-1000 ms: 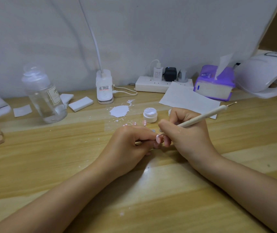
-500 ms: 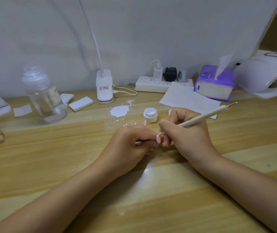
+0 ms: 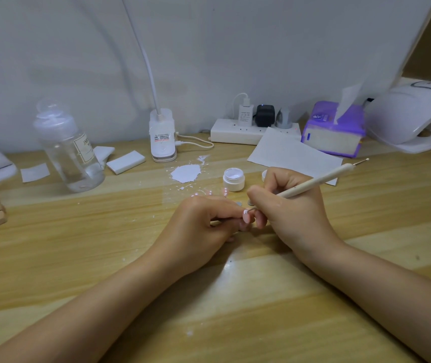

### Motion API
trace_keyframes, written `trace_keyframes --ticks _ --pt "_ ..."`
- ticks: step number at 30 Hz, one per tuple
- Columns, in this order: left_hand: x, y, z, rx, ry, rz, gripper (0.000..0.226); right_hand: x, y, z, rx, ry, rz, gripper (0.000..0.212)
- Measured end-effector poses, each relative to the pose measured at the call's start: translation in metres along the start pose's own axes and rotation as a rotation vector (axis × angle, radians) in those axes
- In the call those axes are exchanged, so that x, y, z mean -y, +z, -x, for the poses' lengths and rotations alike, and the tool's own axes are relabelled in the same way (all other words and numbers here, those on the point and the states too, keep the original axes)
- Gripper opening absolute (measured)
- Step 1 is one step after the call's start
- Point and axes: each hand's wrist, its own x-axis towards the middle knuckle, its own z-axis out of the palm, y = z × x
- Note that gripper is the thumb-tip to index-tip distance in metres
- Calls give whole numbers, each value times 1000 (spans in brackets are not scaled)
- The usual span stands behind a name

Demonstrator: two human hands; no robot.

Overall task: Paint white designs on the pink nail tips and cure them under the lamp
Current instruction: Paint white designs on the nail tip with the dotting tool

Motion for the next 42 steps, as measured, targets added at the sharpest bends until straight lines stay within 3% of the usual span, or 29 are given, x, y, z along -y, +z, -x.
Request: trace_keyframes --ticks 42 --pt "0 0 -1 5 16 -33 10 0 0 0 -11 9 11 36"
